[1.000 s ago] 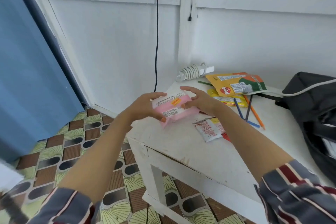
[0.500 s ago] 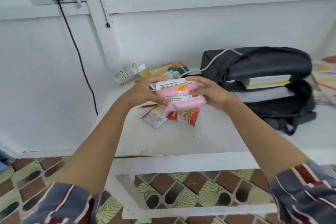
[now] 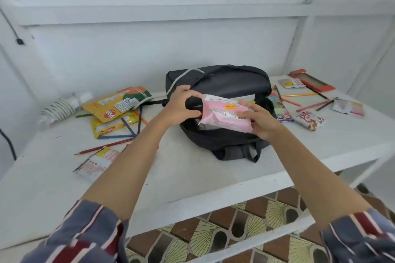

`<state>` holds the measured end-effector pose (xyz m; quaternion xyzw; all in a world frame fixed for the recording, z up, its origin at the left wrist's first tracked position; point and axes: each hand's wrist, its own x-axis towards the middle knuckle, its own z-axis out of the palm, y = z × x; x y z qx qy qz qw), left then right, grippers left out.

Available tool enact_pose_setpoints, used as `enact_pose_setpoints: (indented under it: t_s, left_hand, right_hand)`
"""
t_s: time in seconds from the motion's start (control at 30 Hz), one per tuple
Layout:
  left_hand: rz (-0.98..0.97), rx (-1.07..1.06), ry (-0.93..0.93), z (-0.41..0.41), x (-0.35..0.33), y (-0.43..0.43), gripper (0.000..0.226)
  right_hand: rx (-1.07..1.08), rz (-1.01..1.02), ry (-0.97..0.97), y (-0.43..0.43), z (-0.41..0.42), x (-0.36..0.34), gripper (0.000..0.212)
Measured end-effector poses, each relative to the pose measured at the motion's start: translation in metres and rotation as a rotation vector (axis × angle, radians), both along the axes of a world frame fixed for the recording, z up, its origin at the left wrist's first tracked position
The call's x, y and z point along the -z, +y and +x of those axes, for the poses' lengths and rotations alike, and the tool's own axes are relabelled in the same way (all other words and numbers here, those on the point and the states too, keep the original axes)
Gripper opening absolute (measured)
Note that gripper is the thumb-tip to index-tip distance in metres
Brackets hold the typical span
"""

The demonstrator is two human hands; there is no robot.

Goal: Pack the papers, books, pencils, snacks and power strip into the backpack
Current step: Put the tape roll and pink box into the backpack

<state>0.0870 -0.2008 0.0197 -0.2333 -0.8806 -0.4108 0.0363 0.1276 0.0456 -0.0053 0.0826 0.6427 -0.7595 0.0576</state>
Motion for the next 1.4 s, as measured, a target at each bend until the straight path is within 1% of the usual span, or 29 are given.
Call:
enact_pose_setpoints:
  t_s: [0.07, 0.13, 0.3, 0.43, 0.5, 0.6, 0.73, 0.83, 0.9, 0.97, 1.1, 1.17, 1.27, 1.4]
  left_hand:
    - [-0.094, -0.033, 0.033, -0.011, 0.005, 0.013, 0.047]
    - [-0.13, -0.043, 0.051, -0.017, 0.007, 0.02, 0.044]
    - [-0.206, -0.009, 0.055, -0.026, 0.007, 0.024, 0.036]
    - [-0.331, 0.002, 0.03, -0.033, 0.008, 0.022, 0.047]
    - [-0.362, 0.014, 0.014, -0.037, 0.007, 0.021, 0.053]
    - [-0.332, 0.045, -0.001, -0.041, 0.003, 0.02, 0.059]
    - [-0.224, 0.073, -0.021, -0.046, -0.007, 0.013, 0.071]
    - [-0.279, 0.103, -0.011, -0.049, -0.012, 0.008, 0.061]
    - [-0.319, 0.12, 0.0, -0.05, -0.011, 0.009, 0.05]
    - [-0.345, 0.127, -0.017, -0.049, -0.005, 0.013, 0.044]
    - [-0.454, 0.104, 0.003, -0.051, 0.008, 0.019, 0.053]
    - [-0.477, 0.108, 0.021, -0.053, 0.01, 0.021, 0.057]
    - [-0.39, 0.111, -0.003, -0.055, 0.004, 0.021, 0.063]
    - [-0.254, 0.113, -0.06, -0.059, -0.009, 0.019, 0.064]
  right_hand:
    - [-0.025, 0.033, -0.035, 0.013, -0.005, -0.001, 0.043]
    - [-0.06, 0.065, -0.071, 0.021, -0.008, -0.002, 0.044]
    - [-0.136, 0.145, -0.168, 0.035, -0.018, -0.001, 0.036]
    - [-0.122, 0.152, -0.175, 0.024, -0.025, 0.002, 0.035]
    - [-0.089, 0.138, -0.18, 0.013, -0.026, 0.001, 0.039]
    - [0.017, 0.053, -0.187, -0.006, -0.027, 0.004, 0.043]
    - [0.218, -0.095, -0.179, -0.031, -0.029, 0.009, 0.043]
    - [0.303, -0.15, -0.182, -0.047, -0.026, 0.013, 0.043]
    - [0.333, -0.164, -0.183, -0.053, -0.025, 0.013, 0.045]
    - [0.351, -0.169, -0.191, -0.054, -0.025, 0.013, 0.046]
    - [0.345, -0.149, -0.205, -0.053, -0.027, 0.01, 0.045]
    - [0.339, -0.138, -0.204, -0.054, -0.027, 0.01, 0.046]
    - [0.344, -0.141, -0.211, -0.056, -0.027, 0.01, 0.046]
    - [0.41, -0.153, -0.213, -0.067, -0.032, 0.014, 0.041]
